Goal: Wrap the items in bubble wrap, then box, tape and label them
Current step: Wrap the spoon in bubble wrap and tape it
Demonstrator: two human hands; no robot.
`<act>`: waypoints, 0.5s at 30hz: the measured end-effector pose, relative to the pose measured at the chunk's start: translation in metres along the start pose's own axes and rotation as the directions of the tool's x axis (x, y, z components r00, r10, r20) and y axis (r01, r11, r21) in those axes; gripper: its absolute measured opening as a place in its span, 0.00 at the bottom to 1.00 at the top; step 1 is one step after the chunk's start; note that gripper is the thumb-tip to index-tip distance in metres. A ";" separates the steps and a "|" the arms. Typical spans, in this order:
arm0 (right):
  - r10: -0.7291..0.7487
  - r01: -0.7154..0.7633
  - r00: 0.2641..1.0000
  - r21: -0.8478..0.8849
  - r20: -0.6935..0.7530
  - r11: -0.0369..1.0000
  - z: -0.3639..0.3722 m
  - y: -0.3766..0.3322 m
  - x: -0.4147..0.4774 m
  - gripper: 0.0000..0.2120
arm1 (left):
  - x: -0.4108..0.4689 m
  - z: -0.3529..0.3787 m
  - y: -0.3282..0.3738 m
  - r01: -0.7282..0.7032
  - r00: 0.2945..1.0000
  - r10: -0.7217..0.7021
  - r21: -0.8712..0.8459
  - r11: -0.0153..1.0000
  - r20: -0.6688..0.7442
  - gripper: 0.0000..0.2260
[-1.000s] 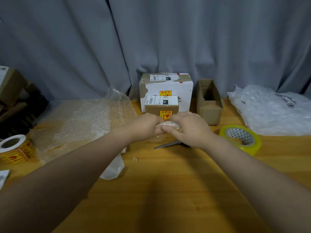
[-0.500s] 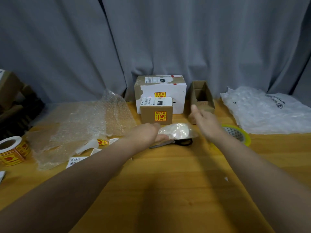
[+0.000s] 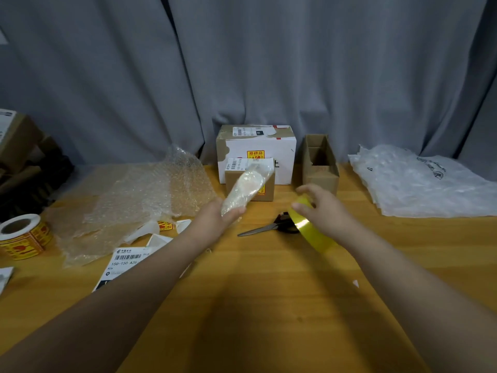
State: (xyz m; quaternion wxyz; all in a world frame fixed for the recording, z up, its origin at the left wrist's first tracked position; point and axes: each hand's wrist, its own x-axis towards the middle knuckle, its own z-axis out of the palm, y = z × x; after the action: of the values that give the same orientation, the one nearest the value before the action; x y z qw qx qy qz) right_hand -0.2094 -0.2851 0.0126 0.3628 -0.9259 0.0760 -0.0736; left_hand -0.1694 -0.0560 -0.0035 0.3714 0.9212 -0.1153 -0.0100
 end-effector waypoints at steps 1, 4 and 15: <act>-0.018 0.015 1.000 0.158 0.020 0.987 0.002 -0.009 0.001 0.19 | -0.002 -0.003 0.003 0.007 1.000 -0.007 -0.072 0.997 -0.008 0.20; 0.004 -0.064 0.990 0.416 0.144 0.907 0.012 -0.030 0.001 0.10 | -0.008 -0.010 0.012 -0.018 1.000 0.023 -0.269 0.963 0.016 0.17; 0.071 -0.250 0.920 0.436 0.386 0.864 0.042 -0.056 0.005 0.21 | -0.006 -0.024 -0.002 -0.139 0.989 0.144 -0.114 0.984 0.031 0.06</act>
State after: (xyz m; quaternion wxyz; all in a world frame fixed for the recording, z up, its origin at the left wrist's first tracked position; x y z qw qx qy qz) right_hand -0.1914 -0.2179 0.0208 0.5921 -0.7955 0.0663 0.1105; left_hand -0.1725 -0.0368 0.0123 0.4195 0.8883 -0.1869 -0.0080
